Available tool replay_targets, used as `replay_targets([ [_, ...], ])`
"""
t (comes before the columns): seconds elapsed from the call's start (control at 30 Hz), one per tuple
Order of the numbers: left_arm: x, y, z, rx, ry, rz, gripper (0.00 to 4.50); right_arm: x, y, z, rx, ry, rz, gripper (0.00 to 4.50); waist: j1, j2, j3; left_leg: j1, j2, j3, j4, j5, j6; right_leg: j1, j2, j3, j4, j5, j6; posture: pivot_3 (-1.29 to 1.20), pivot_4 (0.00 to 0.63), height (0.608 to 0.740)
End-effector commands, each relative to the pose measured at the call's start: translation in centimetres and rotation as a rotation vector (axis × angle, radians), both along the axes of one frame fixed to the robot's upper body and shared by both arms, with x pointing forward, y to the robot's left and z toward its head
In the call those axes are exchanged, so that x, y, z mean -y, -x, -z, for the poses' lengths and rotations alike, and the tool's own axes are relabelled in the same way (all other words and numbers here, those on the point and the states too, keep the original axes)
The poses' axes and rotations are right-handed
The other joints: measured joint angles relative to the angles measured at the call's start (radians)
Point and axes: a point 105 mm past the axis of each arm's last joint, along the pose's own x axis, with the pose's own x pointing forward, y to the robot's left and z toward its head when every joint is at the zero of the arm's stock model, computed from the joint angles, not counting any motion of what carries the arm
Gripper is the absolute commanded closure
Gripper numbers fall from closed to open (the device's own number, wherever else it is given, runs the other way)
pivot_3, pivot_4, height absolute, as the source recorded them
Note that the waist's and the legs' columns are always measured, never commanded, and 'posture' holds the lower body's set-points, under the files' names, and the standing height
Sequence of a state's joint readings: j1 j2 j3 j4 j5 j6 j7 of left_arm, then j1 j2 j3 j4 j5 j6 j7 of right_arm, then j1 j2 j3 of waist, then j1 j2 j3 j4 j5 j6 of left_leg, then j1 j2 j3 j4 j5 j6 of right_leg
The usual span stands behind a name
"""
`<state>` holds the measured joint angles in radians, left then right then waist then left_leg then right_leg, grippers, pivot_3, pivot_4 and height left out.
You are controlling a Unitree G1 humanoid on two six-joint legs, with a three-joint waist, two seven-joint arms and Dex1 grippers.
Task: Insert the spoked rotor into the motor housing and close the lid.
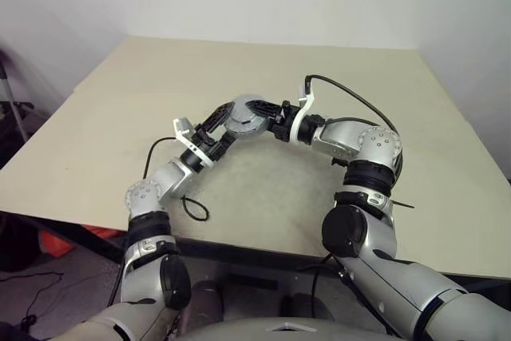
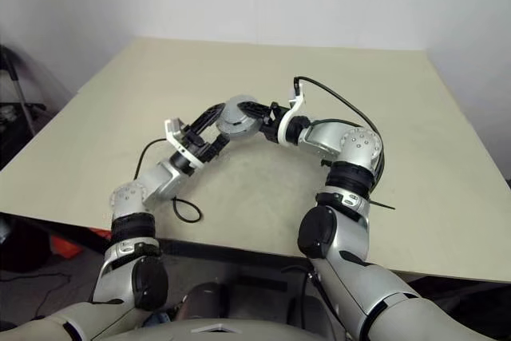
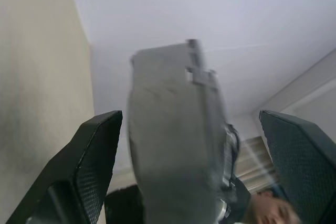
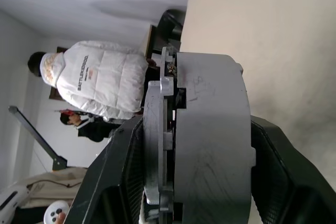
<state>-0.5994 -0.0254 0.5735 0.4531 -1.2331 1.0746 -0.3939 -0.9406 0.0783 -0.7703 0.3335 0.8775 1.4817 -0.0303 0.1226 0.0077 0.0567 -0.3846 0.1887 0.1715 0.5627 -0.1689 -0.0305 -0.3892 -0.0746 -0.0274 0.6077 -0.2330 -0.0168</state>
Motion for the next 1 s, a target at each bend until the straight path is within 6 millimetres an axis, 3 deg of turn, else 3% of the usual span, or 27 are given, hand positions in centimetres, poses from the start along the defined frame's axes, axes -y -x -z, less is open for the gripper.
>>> replay_targets([
  [0.03, 0.8, -0.5, -1.4, 0.064, -0.018, 0.018, 0.11, -0.1, 0.3, -2.6, 0.101, -0.037, -0.013, 2.12, 0.003, 0.0, 0.0, 0.0, 0.0, 0.0, 0.0, 0.0, 0.0, 0.0, 0.0, 0.0, 0.0, 0.0, 0.0, 0.0, 0.0, 0.74],
  [0.1, 1.2, -0.5, -1.1, 0.057, -0.039, 0.033, 0.11, 0.0, 0.2, -2.7, 0.102, -0.036, -0.001, 2.12, 0.004, 0.0, 0.0, 0.0, 0.0, 0.0, 0.0, 0.0, 0.0, 0.0, 0.0, 0.0, 0.0, 0.0, 0.0, 0.0, 0.0, 0.74],
  [0.17, 1.2, -0.5, -0.8, 0.055, -0.05, 0.04, 0.48, 0.1, 0.2, -2.7, 0.105, -0.033, 0.009, 2.12, 0.004, 0.0, 0.0, 0.0, 0.0, 0.0, 0.0, 0.0, 0.0, 0.0, 0.0, 0.0, 0.0, 0.0, 0.0, 0.0, 0.0, 0.74],
  [0.37, 0.5, -0.6, -0.4, 0.047, -0.063, 0.017, 2.2, 0.4, -0.2, -2.2, 0.091, -0.017, 0.033, 2.12, 0.005, 0.0, 0.0, 0.0, 0.0, 0.0, 0.0, 0.0, 0.0, 0.0, 0.0, 0.0, 0.001, 0.0, 0.0, 0.0, 0.0, 0.74],
  [0.67, 0.2, -0.7, 0.5, 0.021, -0.091, -0.011, 2.2, 0.8, -1.0, -1.7, 0.109, 0.016, 0.096, 2.12, 0.006, 0.0, 0.0, 0.0, 0.0, 0.0, 0.002, 0.0, 0.0, 0.0, 0.0, 0.0, 0.002, 0.0, 0.0, 0.0, 0.0, 0.74],
  [0.7, 0.2, -0.7, 0.6, 0.018, -0.096, -0.014, 2.2, 1.0, -1.1, -1.7, 0.126, 0.033, 0.109, 1.52, 0.006, 0.0, 0.0, 0.0, 0.0, 0.0, 0.002, 0.0, 0.0, 0.0, 0.0, 0.0, 0.002, 0.0, 0.0, 0.0, 0.0, 0.74],
  [0.83, -0.1, -1.2, 1.3, -0.005, -0.122, -0.043, 2.2, 2.2, -2.0, -1.3, 0.173, 0.149, 0.21, 0.32, 0.008, 0.0, 0.0, 0.0, 0.0, 0.0, 0.003, 0.0, 0.0, 0.001, 0.0, 0.0, 0.003, 0.001, 0.0, 0.0, 0.0, 0.74],
  [1.0, -0.4, -1.4, 1.9, -0.016, -0.151, -0.073, 2.2, 2.9, -2.7, -0.9, 0.193, 0.202, 0.268, 0.32, 0.009, 0.0, 0.0, 0.0, 0.0, -0.001, 0.004, 0.0, 0.0, 0.001, 0.0, 0.0, 0.003, 0.001, 0.001, 0.0, 0.0, 0.74],
])
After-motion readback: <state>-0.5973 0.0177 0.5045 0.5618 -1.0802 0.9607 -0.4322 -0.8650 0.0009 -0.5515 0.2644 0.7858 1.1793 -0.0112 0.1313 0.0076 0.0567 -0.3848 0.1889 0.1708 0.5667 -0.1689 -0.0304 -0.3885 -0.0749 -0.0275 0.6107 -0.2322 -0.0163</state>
